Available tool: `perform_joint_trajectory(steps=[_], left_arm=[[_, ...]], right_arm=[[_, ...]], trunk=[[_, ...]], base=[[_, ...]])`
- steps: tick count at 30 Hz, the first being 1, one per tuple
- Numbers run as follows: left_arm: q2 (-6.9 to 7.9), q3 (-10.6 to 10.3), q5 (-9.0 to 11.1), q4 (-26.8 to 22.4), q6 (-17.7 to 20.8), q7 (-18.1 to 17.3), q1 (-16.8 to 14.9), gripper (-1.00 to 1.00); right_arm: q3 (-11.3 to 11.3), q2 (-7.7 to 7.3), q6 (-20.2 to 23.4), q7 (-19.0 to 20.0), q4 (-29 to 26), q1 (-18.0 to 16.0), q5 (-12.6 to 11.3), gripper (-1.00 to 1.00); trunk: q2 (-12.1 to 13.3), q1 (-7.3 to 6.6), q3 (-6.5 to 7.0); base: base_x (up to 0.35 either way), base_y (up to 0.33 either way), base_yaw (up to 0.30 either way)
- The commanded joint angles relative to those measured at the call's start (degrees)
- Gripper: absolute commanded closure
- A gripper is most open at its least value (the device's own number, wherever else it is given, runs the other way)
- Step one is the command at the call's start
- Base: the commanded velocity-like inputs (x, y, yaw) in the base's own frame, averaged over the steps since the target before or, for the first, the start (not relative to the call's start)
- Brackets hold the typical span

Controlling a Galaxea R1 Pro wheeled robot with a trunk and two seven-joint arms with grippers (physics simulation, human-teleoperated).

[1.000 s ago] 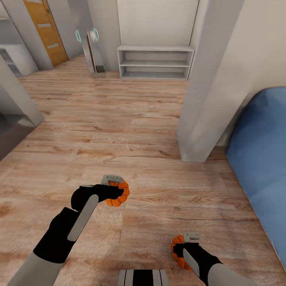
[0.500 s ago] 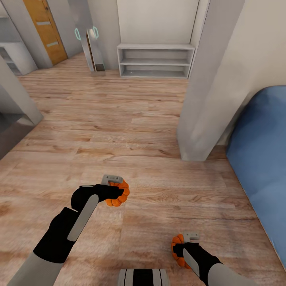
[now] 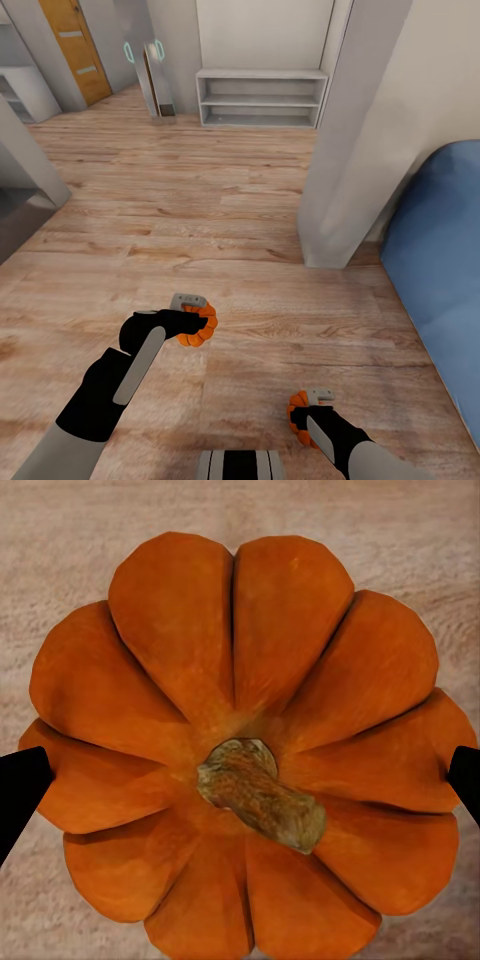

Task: Place each of the two pumpkins and all three candles from the living room inside a cabinet in the living room (use any cabinet), then make sure every cabinet is closed, and position the cauldron so it is next to a table in the living room.

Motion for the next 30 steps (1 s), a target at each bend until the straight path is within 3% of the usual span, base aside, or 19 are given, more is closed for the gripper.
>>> perform_joint_trajectory(steps=[1, 5, 6, 15, 30], left_arm=[[0.05, -0.12, 0.53, -0.05, 0.12, 0.63, -0.05, 1.0], [0.05, -0.12, 0.53, -0.05, 0.12, 0.63, -0.05, 1.0], [0.05, -0.12, 0.53, -0.05, 0.12, 0.63, -0.05, 1.0], [0.0, -0.12, 0.53, -0.05, 0.12, 0.63, -0.05, 1.0], [-0.02, -1.8, 0.53, -0.05, 0.12, 0.63, -0.05, 1.0]], right_arm=[[0.56, -0.07, 0.19, -0.24, 0.39, 0.05, -1.15, -1.0], [0.56, -0.07, 0.18, -0.24, 0.39, 0.06, -1.15, -1.0], [0.56, -0.08, 0.2, -0.24, 0.39, 0.06, -1.15, 1.0], [0.56, -0.08, 0.22, -0.24, 0.39, 0.07, -1.15, 1.0], [0.64, 0.0, 0.15, -0.24, 1.09, 0.06, -1.15, 1.0]], trunk=[[0.0, 0.02, -0.05], [0.0, 0.02, -0.05], [0.0, 0.02, -0.05], [0.0, 0.02, -0.05], [0.0, 0.02, -0.05]], base=[[0.0, 0.0, 0.0], [0.0, 0.0, 0.0], [0.0, 0.0, 0.0], [0.0, 0.0, 0.0], [0.0, 0.0, 0.0]])
